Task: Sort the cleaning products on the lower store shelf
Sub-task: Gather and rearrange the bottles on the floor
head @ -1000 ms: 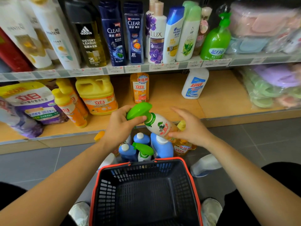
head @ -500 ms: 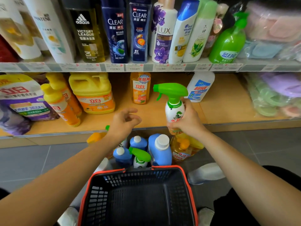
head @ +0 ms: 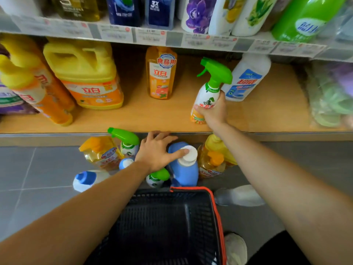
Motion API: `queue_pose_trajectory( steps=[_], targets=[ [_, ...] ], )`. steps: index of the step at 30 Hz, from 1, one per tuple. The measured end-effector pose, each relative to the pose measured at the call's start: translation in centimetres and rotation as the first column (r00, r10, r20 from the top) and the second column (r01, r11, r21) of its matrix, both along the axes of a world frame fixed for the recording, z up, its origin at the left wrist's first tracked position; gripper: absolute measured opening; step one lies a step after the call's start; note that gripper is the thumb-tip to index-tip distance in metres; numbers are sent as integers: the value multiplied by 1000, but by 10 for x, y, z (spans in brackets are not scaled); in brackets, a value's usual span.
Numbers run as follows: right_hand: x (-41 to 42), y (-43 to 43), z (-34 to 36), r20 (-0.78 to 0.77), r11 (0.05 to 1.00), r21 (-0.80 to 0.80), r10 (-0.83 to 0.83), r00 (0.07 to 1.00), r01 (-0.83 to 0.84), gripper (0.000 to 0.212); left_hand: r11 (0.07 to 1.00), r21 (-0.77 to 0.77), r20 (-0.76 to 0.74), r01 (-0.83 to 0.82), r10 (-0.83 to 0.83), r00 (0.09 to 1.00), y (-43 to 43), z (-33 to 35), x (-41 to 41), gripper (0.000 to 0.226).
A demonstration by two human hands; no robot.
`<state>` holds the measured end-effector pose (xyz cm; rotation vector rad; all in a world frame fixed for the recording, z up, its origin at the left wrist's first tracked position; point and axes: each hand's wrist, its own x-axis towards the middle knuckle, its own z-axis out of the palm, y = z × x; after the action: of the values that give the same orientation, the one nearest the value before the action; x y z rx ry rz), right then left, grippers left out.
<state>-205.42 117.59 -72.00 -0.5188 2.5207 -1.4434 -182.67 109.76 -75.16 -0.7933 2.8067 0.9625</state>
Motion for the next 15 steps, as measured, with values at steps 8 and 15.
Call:
queue_pose_trajectory(
  steps=[8,15],
  targets=[
    [-30,9,-14,154,975,19,217,964,-223,76,994,-111,-19,-1,-1,1000,5,0,-1,94],
    [-100,71,10,247,941,-46,-315,916,336,94,989,-145,-31,-15,11,999,5,0,-4,91]
  ],
)
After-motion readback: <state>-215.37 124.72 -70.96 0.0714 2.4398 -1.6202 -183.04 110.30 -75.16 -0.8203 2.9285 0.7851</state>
